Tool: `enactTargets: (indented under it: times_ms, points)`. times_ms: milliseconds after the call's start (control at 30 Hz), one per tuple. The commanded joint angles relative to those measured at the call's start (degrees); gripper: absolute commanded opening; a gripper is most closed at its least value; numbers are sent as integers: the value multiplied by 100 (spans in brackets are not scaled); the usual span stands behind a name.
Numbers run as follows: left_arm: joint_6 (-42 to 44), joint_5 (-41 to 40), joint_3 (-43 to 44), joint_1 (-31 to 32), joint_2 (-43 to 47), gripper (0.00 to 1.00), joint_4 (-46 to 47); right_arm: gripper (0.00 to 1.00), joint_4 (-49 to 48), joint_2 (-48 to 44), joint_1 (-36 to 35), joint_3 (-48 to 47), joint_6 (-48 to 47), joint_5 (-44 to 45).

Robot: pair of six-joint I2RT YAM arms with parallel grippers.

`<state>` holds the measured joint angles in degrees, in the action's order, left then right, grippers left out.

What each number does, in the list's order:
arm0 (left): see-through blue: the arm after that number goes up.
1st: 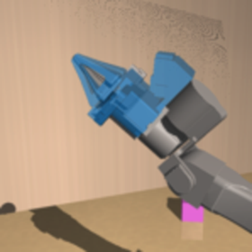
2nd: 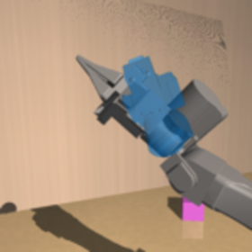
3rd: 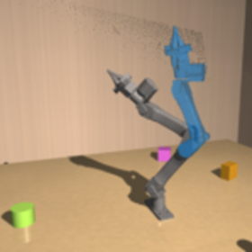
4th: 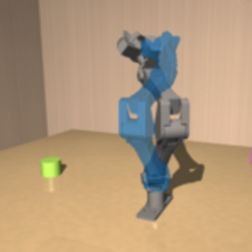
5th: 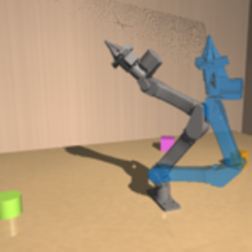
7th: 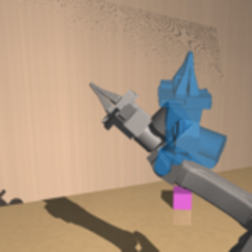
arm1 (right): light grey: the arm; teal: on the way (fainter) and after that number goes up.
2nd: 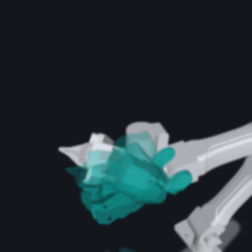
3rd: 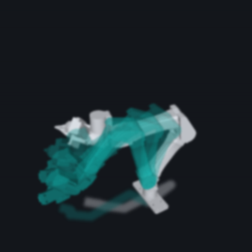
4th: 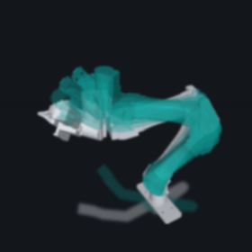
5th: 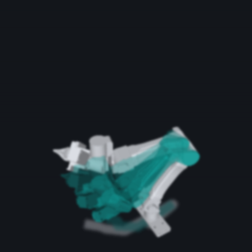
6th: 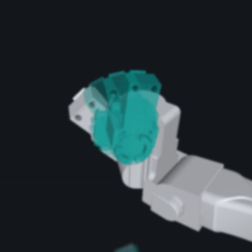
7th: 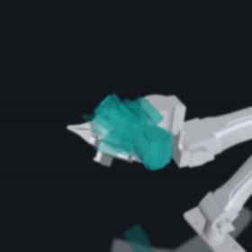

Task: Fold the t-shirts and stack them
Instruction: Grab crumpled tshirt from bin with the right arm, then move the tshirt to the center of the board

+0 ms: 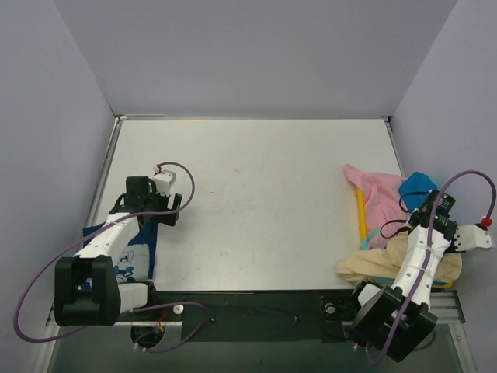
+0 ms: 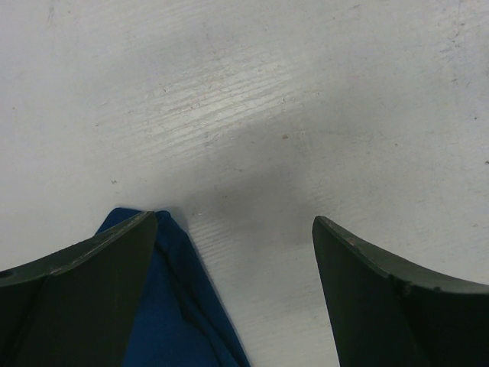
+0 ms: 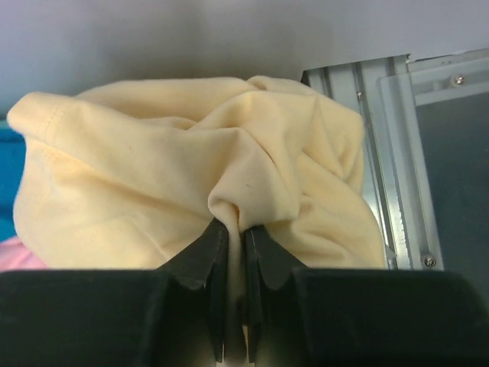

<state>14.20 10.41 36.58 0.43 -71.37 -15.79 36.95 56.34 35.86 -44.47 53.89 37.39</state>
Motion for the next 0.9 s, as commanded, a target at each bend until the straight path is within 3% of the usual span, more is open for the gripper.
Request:
enactTargets:
  times_ms: [0,100,233,400,533,667,733,867]
  points:
    - [74,84,236,-16,62,94,6,0,225,-201,114,-35,184,-591]
    - [92,40,236,-16,53,94,15,0,-38,-413,71,-385,-315,-1135]
    - [110,39,236,-16,27,94,32,0,-240,-544,-411,-1211,-1090,-1182]
    - [197,48,297,-16,9,94,15,0,-1407,-1001,-1045,-1784,-2214,-1549]
    - [259,-48,411,-16,-8,94,-55,0,-1691,-660,-1554,-2950,-2796,-2866]
    - [303,-294,622,-16,-52,94,-161,0,-1752,-1,-1967,-4364,-2533,-5238]
    - [329,-373,745,-16,-35,94,-231,0,-1963,280,-2625,-5023,-2637,-5951]
    - [338,-496,1044,-209,-52,94,-424,0,-2236,1010,-4652,-6385,-2884,-6742]
